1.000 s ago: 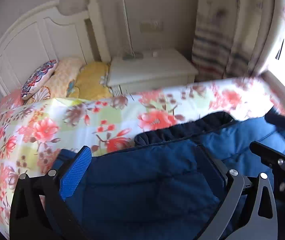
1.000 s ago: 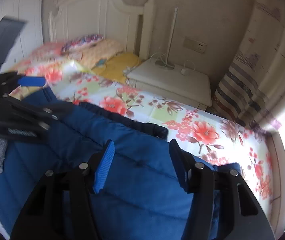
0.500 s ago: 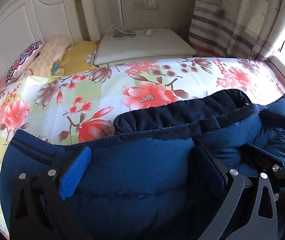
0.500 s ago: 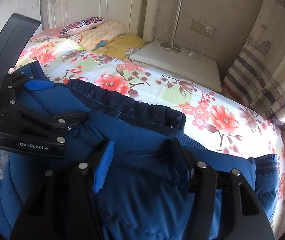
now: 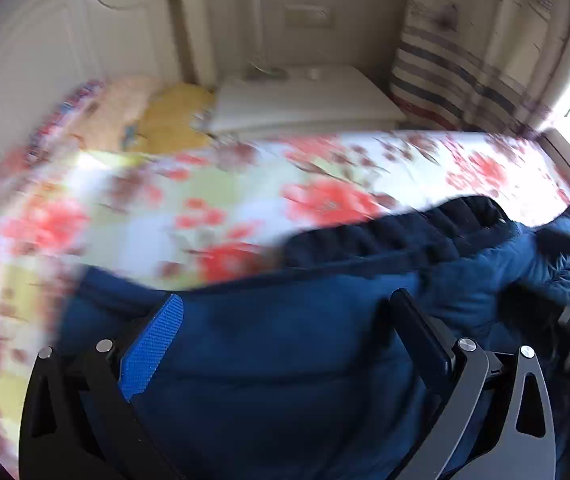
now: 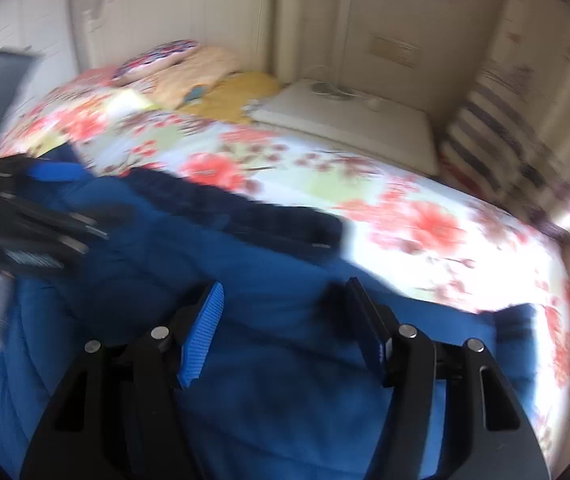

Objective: Fold large clothes
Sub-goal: 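Lower the folded hem onto the jacket body with both tools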

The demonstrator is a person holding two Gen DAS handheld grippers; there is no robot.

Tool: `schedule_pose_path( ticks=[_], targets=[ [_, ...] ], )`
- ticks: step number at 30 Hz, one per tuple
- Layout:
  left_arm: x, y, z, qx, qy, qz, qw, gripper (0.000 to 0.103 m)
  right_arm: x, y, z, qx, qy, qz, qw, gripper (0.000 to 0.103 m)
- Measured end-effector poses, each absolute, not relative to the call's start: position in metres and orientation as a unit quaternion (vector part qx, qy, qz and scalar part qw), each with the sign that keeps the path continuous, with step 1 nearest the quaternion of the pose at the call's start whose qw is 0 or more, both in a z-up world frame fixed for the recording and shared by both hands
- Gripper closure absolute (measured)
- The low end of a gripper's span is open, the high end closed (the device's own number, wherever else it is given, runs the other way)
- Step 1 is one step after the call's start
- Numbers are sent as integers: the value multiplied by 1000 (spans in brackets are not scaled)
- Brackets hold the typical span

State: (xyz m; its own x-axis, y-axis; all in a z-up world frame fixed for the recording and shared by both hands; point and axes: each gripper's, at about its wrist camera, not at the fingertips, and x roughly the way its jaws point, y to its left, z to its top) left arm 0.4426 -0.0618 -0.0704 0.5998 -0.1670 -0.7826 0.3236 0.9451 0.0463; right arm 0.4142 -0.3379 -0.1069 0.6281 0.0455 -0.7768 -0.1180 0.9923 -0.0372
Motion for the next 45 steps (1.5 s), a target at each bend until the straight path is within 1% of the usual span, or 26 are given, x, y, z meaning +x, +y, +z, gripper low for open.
schedule_pose_path(
  ticks=[3,5,7,9,14,17,18,19,21,23,25,28,30,33,36,38,39,40,41,42,45],
  targets=[
    [442,-32,-58,111,410,-105,899,4,404,-376,-97,-36,415,-1,909,39],
    [451,-15,-72,125,424,-83,893,4,403,-417,-106,8,433,-30,901,39],
    [458,-6,-88,111,444,-85,885,4,401,-440,-121,57,440,-20,896,38],
    [459,-3,-93,101,442,-87,887,4,398,-450,-135,103,432,-7,896,37],
    [457,-3,-94,100,430,-79,894,4,397,-455,-142,124,429,-2,895,36],
    [457,-4,-94,102,429,-75,895,4,403,-445,-129,83,450,-27,888,37],
    [456,-4,-94,105,428,-73,895,4,401,-435,-116,52,442,-60,894,36],
    [456,-5,-94,107,427,-72,895,4,399,-428,-108,45,429,-65,900,36],
    [455,-6,-94,111,426,-70,895,4,397,-399,-87,44,401,-29,914,36],
    [455,-6,-94,112,426,-68,895,4,402,-365,-79,11,395,-1,919,36],
    [454,-6,-94,113,424,-65,896,4,411,-320,-80,-46,399,35,915,36],
    [454,-5,-94,114,422,-57,898,4,430,-272,-109,-115,437,63,890,35],
    [453,-4,-93,110,421,-55,899,4,432,-265,-119,-129,439,63,887,35],
    [454,-2,-94,108,424,-56,897,4,428,-294,-107,-72,439,55,894,37],
    [455,-2,-94,106,426,-58,897,4,416,-343,-99,-58,424,-8,904,36],
    [455,-2,-94,104,427,-59,896,4,406,-398,-108,12,438,-42,898,34],
    [455,-2,-94,105,426,-59,897,4,403,-421,-120,42,448,-51,892,30],
    [454,-2,-94,107,425,-59,897,4,402,-436,-128,76,450,-38,889,30],
    [453,-4,-94,112,422,-57,898,4,400,-452,-137,133,446,-16,885,30],
    [453,-6,-94,116,421,-55,898,4,399,-456,-138,146,442,-14,885,31],
    [452,-13,-93,139,416,-45,898,4,402,-438,-138,89,444,-35,891,30]
  ],
)
